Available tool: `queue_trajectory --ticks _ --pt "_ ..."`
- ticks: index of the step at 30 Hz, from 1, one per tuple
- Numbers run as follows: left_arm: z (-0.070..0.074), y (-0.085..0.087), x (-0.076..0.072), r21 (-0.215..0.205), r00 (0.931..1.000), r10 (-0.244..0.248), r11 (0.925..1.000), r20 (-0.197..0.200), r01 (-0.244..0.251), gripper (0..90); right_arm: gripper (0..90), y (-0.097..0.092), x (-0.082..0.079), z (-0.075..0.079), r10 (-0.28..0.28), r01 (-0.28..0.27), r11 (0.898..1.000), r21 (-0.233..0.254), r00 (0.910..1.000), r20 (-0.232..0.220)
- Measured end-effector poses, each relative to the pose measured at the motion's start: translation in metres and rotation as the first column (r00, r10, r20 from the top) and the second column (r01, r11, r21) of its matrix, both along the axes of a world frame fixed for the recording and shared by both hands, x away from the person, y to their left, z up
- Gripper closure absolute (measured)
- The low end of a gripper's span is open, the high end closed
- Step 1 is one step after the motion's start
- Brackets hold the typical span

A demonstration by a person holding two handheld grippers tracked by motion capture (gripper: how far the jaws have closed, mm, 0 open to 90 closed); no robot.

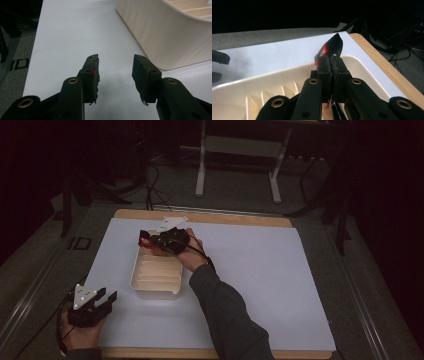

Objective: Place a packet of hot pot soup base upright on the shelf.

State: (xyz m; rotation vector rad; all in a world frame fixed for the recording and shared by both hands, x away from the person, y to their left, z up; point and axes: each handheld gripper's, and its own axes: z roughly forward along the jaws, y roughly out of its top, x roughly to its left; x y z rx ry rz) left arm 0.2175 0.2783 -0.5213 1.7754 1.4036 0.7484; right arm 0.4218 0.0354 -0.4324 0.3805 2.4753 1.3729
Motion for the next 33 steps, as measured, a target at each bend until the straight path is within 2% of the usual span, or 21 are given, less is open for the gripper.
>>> queue_trajectory --ticks 3,11,18,28,33 --pt "0.000 -0.001 0.001 0.002 1.0000 -0.002 1.0000 -0.004 0.002 56.6 87.2 -0.008 0.002 -0.001 -0.009 0.009 1.000 0.005 0.9999 -0.012" --pt "-0.001 -0.002 0.001 0.004 1.0000 -0.003 1.0000 -0.004 0.003 56.6 87.1 -0.015 0.001 -0.002 -0.016 0.016 1.000 0.003 0.9996 -0.022" --pt "-0.001 -0.003 0.001 0.012 1.0000 -0.006 0.9999 -0.007 0.007 56.6 87.1 -0.024 0.002 -0.004 -0.037 0.037 0.999 0.010 0.9978 -0.056" --pt "-0.001 -0.002 0.001 0.009 1.0000 -0.003 1.0000 -0.006 0.003 56.6 87.1 -0.029 0.005 -0.009 -0.056 0.056 0.998 0.004 0.9952 -0.080" --pt "-0.001 -0.003 0.001 0.011 1.0000 -0.005 0.9999 -0.008 0.005 56.6 86.8 -0.032 0.008 -0.011 -0.059 0.061 0.998 0.021 0.9924 -0.108"
